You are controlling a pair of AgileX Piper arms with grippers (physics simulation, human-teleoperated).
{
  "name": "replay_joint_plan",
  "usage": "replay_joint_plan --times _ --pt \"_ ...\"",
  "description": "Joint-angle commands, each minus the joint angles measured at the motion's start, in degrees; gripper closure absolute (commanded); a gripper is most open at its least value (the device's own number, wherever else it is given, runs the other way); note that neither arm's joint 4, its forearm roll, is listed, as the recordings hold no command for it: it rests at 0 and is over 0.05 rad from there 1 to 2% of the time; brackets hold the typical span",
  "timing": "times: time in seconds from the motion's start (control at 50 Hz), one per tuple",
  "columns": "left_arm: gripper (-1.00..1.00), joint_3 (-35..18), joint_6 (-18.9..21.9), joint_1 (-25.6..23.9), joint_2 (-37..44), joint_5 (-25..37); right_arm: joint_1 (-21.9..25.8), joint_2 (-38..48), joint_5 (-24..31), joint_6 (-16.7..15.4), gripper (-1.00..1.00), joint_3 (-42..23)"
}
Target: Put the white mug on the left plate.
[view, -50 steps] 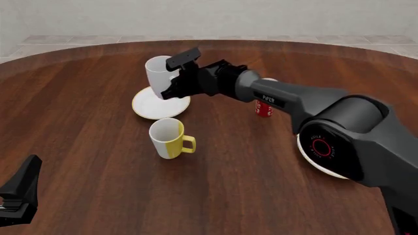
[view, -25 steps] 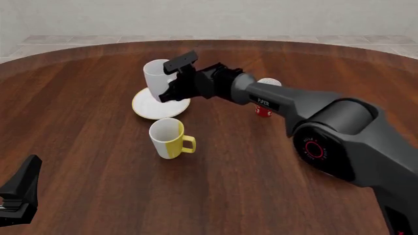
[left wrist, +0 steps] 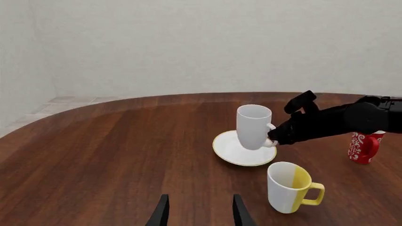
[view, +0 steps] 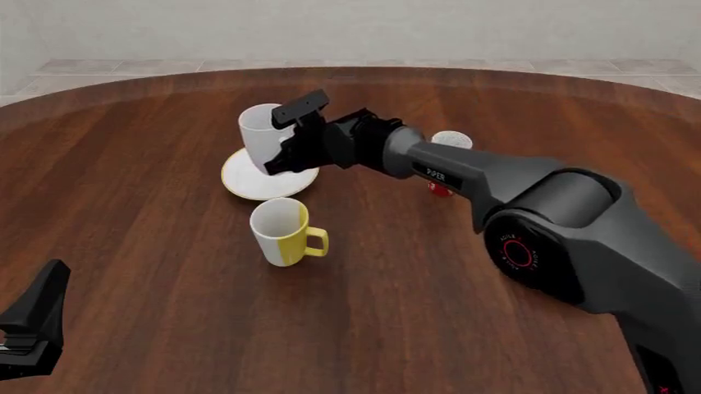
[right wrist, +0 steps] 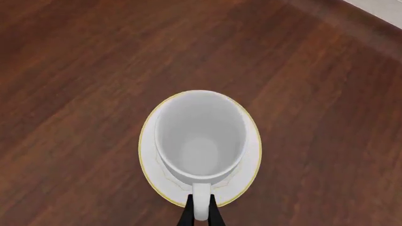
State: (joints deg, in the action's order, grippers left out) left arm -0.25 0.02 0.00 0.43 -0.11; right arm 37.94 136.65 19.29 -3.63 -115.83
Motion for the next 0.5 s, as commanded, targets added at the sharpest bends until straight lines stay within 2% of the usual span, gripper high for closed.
replay_joint_plan --times 0.02,0.5 --pt "-1.0 0.0 0.0 0.0 0.0 0.0 -0.13 0.58 0.27 0.41 1.0 -0.98" --pt "-1.0 0.0 0.0 0.0 -0.01 0.0 0.09 1.23 -0.18 0.9 1.0 -0.71"
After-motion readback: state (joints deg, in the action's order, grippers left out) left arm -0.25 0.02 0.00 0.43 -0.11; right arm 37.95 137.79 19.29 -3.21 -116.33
